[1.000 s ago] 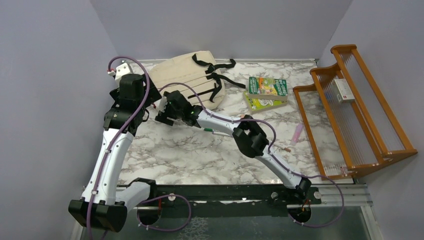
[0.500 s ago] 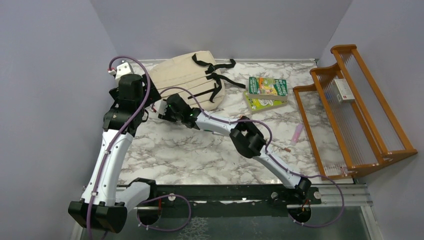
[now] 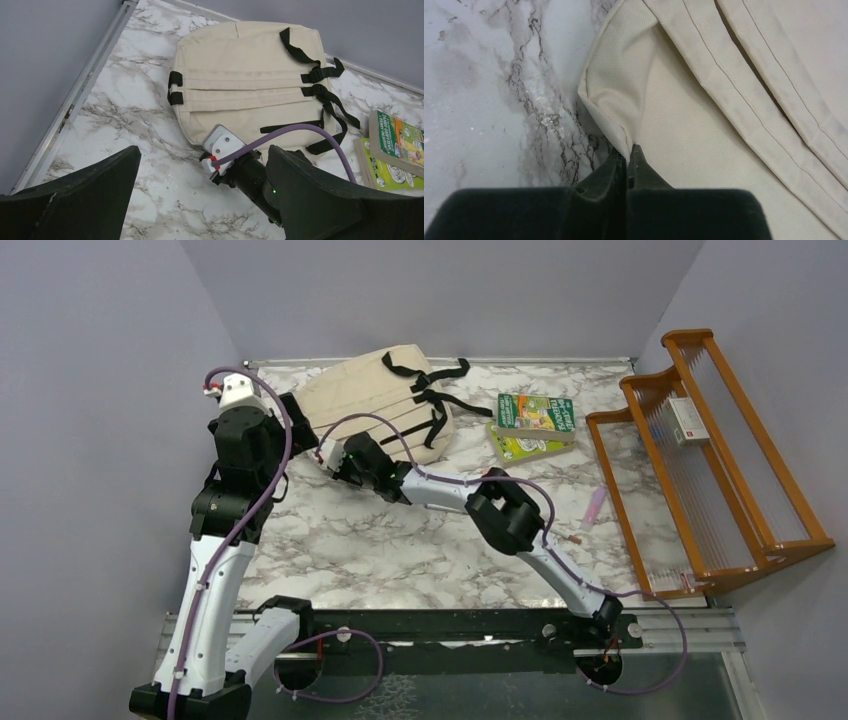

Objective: Pack the student bag
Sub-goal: Adjust the student bag at the center of the board.

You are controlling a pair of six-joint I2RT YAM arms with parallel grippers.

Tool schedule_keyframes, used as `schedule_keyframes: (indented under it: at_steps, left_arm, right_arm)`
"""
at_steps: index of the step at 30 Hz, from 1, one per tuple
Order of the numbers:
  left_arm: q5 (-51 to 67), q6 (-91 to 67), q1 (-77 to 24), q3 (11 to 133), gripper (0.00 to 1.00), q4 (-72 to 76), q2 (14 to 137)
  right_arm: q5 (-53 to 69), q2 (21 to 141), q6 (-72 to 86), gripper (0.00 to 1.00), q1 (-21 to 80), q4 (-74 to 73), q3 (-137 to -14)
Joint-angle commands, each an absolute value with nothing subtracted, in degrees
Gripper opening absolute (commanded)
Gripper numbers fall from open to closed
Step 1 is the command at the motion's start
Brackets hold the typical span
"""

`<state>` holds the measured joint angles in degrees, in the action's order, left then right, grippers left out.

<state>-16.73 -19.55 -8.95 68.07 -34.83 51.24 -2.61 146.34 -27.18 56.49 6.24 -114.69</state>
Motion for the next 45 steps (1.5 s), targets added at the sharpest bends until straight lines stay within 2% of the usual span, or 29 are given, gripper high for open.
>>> schedule_keyframes:
  at_steps: [1, 13, 25, 32, 37, 41, 45]
  left_arm:
    - [-16.6, -19.8, -8.7, 65.5, 0.99, -34.1, 48.9]
    - [-17.7, -21.3, -8.7, 64.2, 0.99, -34.8, 46.4]
    - [-13.9, -24.8, -8.7, 58.6, 0.99, -32.2, 45.4]
    - [-12.6, -26.7, -8.7, 55.7, 0.99, -31.4, 43.4]
    - [-12.5, -27.3, -8.7, 54.1, 0.99, -31.1, 43.1]
    - [-12.1, -28.1, -8.7, 52.4, 0.99, -30.9, 43.3]
    - [-11.4, -28.6, -8.7, 50.8, 0.99, -30.2, 43.6]
  right_arm:
    - [-0.9, 140.0, -20.9, 0.01, 55.8, 7.8, -109.9]
    - [20.9, 127.5, 8.0, 0.01, 41.3, 9.3, -108.2]
    - [22.4, 129.6, 15.5, 0.01, 39.3, -2.8, -132.7]
    - [25.1, 130.4, 28.3, 0.01, 39.3, 2.5, -140.3]
    - [21.4, 127.6, 33.6, 0.01, 38.8, 7.6, -135.0]
    - [15.1, 123.1, 40.6, 0.01, 35.2, 9.9, -121.2]
    - [13.8, 120.6, 47.2, 0.01, 30.2, 13.4, -108.9]
